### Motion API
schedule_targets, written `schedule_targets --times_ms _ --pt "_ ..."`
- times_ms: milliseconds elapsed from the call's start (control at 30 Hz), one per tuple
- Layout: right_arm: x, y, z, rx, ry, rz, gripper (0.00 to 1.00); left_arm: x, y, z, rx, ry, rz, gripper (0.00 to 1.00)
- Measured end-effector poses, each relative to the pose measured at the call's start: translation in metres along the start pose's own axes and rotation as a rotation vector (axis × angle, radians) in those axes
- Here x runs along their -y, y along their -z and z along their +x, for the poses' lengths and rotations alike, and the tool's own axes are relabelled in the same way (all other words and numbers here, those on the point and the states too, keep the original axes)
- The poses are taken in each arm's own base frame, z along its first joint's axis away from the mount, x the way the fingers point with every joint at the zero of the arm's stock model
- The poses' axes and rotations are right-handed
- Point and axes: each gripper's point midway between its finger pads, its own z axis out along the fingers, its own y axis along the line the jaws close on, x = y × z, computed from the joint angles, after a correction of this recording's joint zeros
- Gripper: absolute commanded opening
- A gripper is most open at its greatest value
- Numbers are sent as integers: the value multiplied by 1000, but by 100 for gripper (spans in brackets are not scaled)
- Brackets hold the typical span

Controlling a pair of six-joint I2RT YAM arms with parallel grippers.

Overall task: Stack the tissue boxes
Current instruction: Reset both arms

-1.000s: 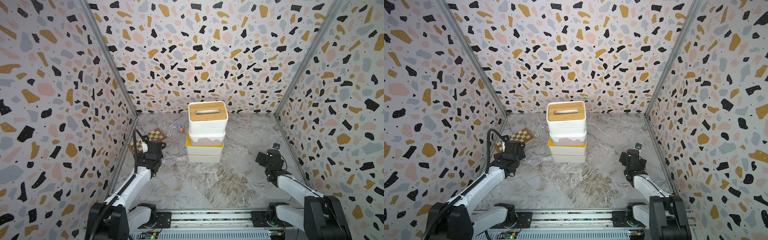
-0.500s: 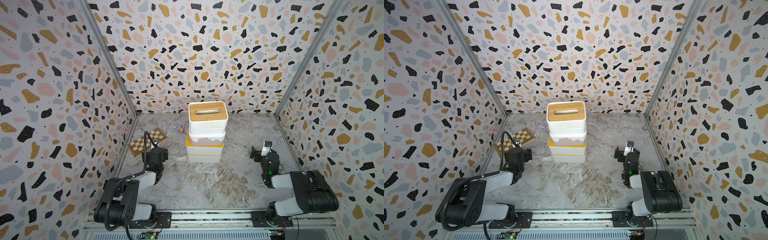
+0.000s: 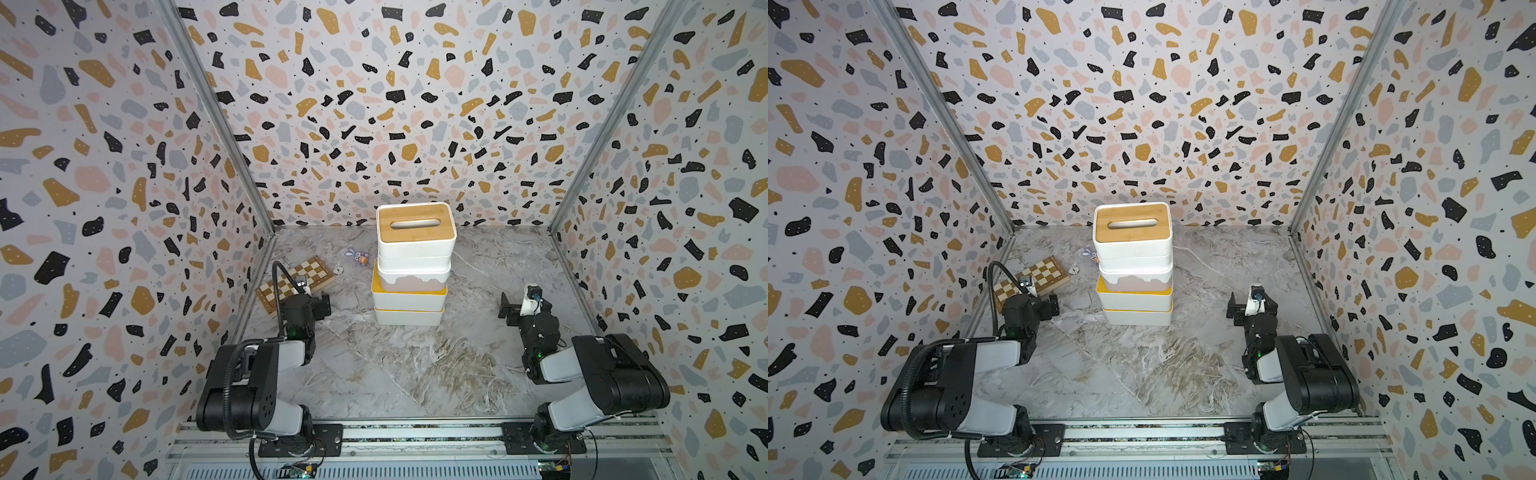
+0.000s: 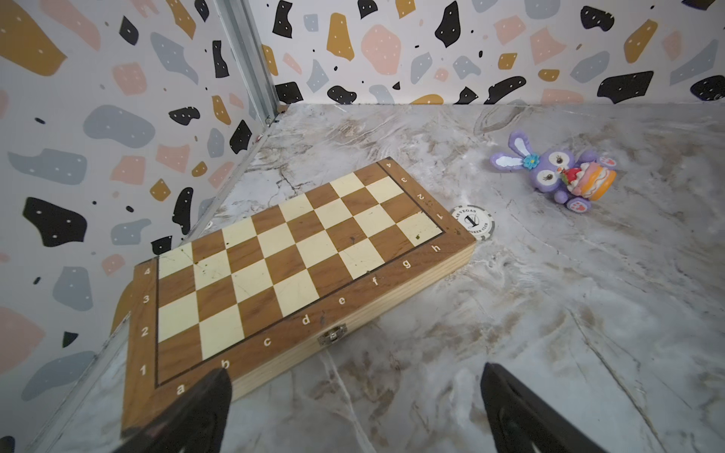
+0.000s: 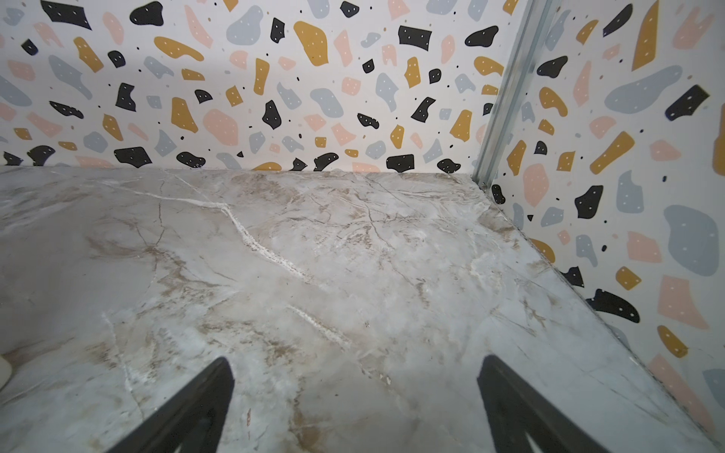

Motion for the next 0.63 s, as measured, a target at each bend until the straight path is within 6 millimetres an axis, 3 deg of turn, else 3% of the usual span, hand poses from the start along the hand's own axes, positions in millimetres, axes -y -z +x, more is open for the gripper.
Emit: schedule_targets --times_ms 633 --pt "-2 0 -1 3 7 -4 99 4 0 3 -14 5 22 100"
